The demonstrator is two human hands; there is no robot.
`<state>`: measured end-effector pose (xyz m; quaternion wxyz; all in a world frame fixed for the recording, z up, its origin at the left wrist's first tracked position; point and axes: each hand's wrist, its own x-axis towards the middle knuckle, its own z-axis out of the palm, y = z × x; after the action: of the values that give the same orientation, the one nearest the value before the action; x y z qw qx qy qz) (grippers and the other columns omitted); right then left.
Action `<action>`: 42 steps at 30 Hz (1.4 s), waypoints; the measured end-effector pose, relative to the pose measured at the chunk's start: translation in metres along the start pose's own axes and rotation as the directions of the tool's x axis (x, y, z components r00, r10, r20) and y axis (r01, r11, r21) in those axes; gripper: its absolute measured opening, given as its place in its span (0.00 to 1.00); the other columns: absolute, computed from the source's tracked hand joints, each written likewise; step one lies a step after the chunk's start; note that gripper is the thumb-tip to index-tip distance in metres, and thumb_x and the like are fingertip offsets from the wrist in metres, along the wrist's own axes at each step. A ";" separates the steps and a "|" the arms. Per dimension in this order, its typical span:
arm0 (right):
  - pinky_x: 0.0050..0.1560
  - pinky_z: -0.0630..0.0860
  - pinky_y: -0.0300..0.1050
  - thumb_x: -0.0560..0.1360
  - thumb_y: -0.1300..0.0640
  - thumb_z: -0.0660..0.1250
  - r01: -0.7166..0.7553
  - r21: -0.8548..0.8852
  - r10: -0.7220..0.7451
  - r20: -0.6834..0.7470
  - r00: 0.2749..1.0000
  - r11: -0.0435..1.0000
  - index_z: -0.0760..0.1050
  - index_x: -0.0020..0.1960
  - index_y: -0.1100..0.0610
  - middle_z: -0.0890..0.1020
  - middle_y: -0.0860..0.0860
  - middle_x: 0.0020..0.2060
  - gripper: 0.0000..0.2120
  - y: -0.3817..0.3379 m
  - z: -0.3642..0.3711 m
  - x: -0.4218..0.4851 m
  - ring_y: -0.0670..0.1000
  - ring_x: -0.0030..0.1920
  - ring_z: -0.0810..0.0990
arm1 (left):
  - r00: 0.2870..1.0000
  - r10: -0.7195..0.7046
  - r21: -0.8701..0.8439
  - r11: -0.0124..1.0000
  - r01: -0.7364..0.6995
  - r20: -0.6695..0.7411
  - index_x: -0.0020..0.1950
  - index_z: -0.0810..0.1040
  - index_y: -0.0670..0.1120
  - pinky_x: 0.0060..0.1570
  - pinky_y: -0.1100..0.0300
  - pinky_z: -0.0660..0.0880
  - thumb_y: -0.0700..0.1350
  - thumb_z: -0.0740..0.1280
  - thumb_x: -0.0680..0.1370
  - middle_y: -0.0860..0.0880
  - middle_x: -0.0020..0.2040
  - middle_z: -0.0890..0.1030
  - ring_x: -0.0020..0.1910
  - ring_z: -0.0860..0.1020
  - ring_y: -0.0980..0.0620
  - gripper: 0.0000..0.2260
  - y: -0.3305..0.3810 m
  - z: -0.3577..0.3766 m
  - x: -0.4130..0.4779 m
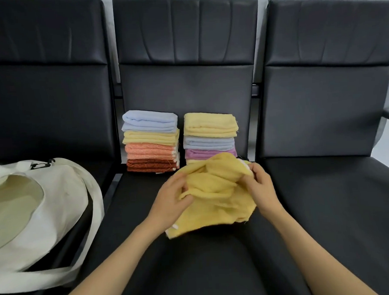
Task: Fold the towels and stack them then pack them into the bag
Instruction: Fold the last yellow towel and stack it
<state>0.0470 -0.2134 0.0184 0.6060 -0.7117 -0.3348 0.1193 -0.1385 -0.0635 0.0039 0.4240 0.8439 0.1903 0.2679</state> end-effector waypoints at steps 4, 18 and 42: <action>0.36 0.63 0.38 0.68 0.52 0.59 0.031 -0.075 -0.026 0.071 0.997 0.997 0.69 0.36 0.60 0.69 0.48 0.31 0.11 -0.002 -0.019 0.000 0.45 0.34 0.66 | 0.992 -0.029 -0.088 0.995 0.040 0.123 0.37 0.67 0.54 0.34 0.62 0.62 0.56 0.60 0.67 0.54 0.32 0.69 0.33 0.67 0.60 0.07 0.003 -0.004 -0.004; 0.57 0.72 0.46 0.75 0.41 0.66 -0.229 -0.590 0.364 0.119 0.924 0.774 0.67 0.67 0.54 0.73 0.51 0.61 0.27 0.033 -0.007 -0.001 0.53 0.63 0.71 | 0.889 -0.400 0.165 0.914 0.370 0.221 0.72 0.62 0.50 0.56 0.53 0.77 0.52 0.64 0.80 0.51 0.66 0.67 0.55 0.78 0.49 0.23 -0.020 0.020 -0.004; 0.46 0.72 0.42 0.72 0.44 0.70 -0.111 -0.789 0.505 0.270 0.820 0.604 0.73 0.57 0.56 0.76 0.51 0.49 0.20 0.007 0.004 -0.013 0.49 0.50 0.75 | 0.851 -0.478 0.223 0.873 0.434 0.217 0.49 0.74 0.48 0.40 0.62 0.71 0.62 0.71 0.71 0.50 0.50 0.76 0.48 0.76 0.53 0.19 -0.014 0.000 0.007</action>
<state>0.0373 -0.2193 0.0077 0.1304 -0.8919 -0.3564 0.2461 -0.1343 -0.0510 -0.0055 0.4256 0.8346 0.3485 0.0272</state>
